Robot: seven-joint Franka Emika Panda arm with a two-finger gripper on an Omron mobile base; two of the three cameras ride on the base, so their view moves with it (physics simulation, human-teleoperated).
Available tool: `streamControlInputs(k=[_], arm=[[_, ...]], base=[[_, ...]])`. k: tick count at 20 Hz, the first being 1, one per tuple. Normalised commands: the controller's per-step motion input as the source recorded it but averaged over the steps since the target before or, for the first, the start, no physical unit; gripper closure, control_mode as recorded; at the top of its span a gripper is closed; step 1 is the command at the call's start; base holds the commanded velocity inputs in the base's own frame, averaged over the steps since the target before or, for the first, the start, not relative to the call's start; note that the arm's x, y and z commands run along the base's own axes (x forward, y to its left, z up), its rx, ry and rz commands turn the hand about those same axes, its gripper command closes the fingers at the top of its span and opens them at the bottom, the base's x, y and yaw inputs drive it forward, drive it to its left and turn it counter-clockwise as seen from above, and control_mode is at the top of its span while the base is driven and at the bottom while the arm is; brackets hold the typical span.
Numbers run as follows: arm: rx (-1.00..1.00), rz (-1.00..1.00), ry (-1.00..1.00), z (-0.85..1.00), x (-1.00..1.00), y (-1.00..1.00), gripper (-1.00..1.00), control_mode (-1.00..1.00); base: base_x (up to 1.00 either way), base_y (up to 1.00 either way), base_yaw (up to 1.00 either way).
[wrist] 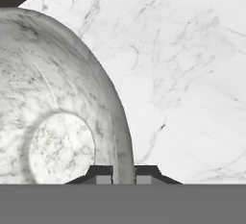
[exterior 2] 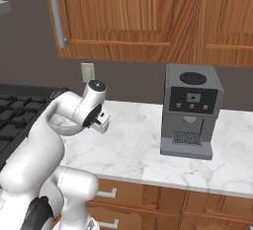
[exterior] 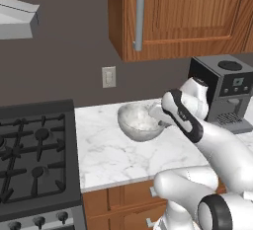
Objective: Pick the cup and bowl from the counter and place them on the counter next to the sink.
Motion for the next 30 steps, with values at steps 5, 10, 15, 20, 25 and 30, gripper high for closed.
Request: streamControlInputs(k=[5, 10, 15, 20, 25, 30], arm=[[-0.17, 0.03, 0.13, 0.37, -0.32, -0.02, 1.0, -1.0], [-0.19, 0.0, 0.14, 0.31, -0.37, -0.05, 1.0, -1.0], [-0.03, 0.0, 0.03, 0.27, -0.46, -0.15, 1.0, -1.0], [0.01, 0.0, -0.01, 0.13, -0.69, -0.14, 1.0, -1.0], [0.01, 0.0, -0.01, 0.04, -0.66, -0.1, 1.0, -1.0], [0.0, 0.0, 0.0, 0.01, -0.36, -0.04, 1.0, -1.0]], base=[[0.0, 0.0, 0.0], [0.0, 0.0, 0.0], [0.0, 0.0, 0.0], [0.0, 0.0, 0.0], [0.0, 0.0, 0.0], [0.0, 0.0, 0.0]])
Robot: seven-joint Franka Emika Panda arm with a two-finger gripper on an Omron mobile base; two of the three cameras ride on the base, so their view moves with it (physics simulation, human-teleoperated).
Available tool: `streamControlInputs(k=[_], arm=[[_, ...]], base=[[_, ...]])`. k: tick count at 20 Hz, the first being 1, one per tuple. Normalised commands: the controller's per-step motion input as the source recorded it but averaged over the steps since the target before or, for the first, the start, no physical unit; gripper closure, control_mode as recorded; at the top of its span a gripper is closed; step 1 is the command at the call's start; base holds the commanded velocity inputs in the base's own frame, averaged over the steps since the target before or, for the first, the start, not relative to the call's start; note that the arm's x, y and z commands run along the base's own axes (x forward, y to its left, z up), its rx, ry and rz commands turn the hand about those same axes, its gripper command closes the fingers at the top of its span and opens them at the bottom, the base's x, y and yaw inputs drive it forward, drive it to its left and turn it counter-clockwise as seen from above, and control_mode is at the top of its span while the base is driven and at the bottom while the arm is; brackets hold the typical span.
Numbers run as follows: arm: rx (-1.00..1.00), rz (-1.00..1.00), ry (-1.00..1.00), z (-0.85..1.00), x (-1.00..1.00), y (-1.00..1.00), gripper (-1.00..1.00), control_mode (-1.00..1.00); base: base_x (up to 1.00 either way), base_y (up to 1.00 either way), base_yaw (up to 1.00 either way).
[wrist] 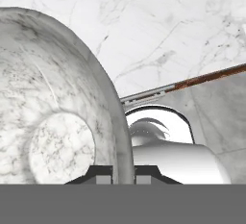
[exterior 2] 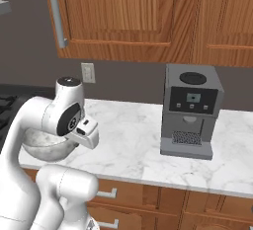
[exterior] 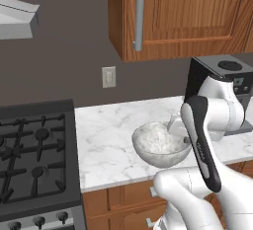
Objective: Pick the cup and bowl from the counter and place them on the counter next to the sink.
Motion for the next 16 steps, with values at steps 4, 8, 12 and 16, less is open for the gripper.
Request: streamControlInputs(k=[4, 8, 12, 16], arm=[[0.0, 0.0, 0.0, 0.0, -0.06, 0.0, 1.0, -1.0], [0.0, 0.0, 0.0, 0.0, 0.0, 0.0, 1.0, -1.0], [0.0, 0.0, 0.0, 0.0, 0.0, 0.0, 1.0, -1.0], [0.0, 0.0, 0.0, 0.0, 0.0, 0.0, 1.0, 1.0]], base=[[0.0, 0.0, 0.0], [0.0, 0.0, 0.0], [0.0, 0.0, 0.0], [-0.02, 0.0, 0.0]])
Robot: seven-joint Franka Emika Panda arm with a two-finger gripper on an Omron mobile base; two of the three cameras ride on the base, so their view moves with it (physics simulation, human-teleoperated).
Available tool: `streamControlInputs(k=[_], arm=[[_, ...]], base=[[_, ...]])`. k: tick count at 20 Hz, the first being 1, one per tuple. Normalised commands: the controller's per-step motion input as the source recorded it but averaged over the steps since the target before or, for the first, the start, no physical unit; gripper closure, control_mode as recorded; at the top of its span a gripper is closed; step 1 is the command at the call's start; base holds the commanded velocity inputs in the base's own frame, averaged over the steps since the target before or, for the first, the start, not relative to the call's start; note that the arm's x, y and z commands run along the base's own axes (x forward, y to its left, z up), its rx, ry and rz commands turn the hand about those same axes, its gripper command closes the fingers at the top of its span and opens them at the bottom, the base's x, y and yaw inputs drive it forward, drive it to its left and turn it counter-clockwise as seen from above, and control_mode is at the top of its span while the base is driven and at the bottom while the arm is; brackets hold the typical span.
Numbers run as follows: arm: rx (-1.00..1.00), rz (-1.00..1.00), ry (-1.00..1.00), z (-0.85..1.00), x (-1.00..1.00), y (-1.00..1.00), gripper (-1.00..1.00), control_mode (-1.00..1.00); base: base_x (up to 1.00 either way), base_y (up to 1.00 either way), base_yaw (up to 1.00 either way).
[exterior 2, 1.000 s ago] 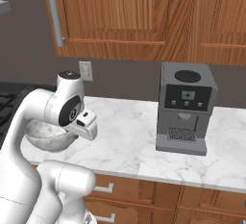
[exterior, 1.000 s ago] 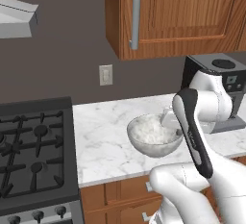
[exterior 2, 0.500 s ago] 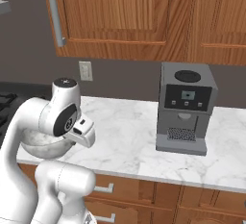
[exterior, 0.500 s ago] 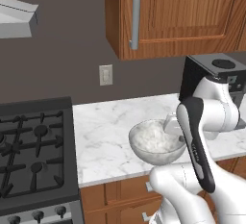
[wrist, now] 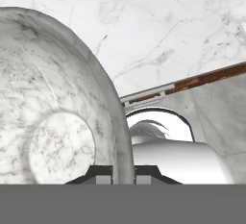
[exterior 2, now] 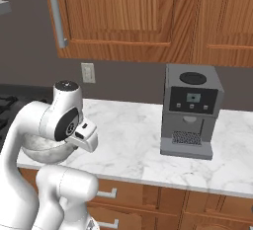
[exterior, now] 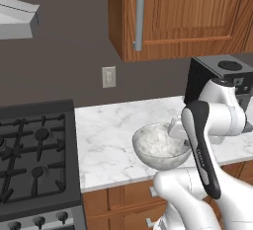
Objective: Pick the cup and bowl from the counter and place them on the counter next to the sink.
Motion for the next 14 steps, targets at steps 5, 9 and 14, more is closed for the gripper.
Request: streamControlInputs(k=[5, 9, 14], arm=[[0.0, 0.0, 0.0, 0.0, 0.0, 0.0, 1.0, 1.0], [0.0, 0.0, 0.0, 0.0, 0.0, 0.0, 1.0, 1.0], [0.0, 0.0, 0.0, 0.0, 0.0, 0.0, 1.0, 1.0]], base=[[-0.73, 0.0, 0.0], [-1.0, 0.0, 0.01], [-0.69, 0.13, 0.14]])
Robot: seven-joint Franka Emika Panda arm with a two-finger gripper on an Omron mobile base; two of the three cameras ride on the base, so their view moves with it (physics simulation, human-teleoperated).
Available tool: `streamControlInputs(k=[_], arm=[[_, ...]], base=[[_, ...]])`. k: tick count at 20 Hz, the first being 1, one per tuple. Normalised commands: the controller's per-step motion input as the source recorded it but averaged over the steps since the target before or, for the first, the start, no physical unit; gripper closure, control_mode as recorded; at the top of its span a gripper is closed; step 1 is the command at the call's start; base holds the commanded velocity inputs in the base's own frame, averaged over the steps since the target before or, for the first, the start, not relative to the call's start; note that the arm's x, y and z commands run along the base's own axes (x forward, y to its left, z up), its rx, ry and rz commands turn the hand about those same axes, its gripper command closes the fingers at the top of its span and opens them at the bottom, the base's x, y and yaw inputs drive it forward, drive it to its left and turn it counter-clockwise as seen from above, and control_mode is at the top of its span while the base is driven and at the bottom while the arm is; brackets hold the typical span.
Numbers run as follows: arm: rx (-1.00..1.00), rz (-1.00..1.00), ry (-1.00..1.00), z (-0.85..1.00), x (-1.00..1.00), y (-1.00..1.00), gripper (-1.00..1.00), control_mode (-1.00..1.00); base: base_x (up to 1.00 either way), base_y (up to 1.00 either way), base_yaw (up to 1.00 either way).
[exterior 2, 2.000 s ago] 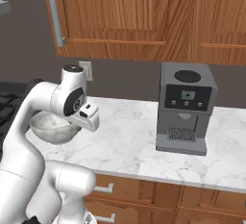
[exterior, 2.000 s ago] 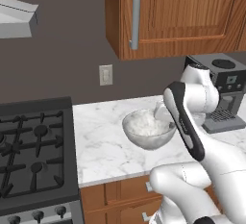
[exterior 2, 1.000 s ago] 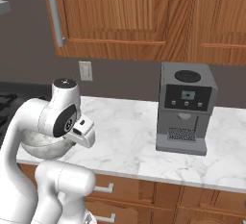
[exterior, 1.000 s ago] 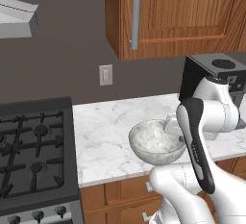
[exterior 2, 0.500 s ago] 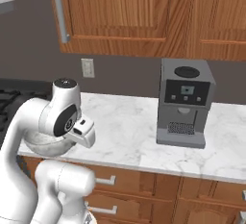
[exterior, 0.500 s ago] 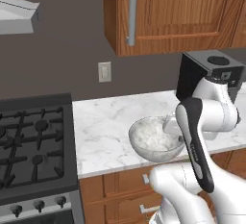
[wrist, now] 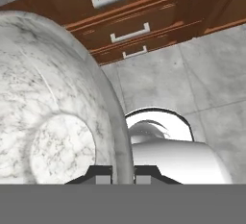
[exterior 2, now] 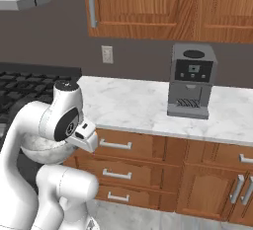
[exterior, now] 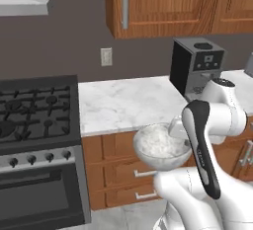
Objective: Pick the cup and bowl from the counter and place them on the counter next to the sink.
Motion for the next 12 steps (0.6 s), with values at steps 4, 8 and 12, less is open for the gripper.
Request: streamControlInputs(k=[4, 8, 12], arm=[[0.0, 0.0, 0.0, 0.0, 0.0, 0.0, 1.0, 1.0], [0.0, 0.0, 0.0, 0.0, 0.0, 0.0, 1.0, 1.0], [0.0, 0.0, 0.0, 0.0, 0.0, 0.0, 1.0, 1.0]], base=[[-0.27, 0.02, 0.5], [-0.13, 0.0, 0.66], [0.0, 0.0, 0.65]])
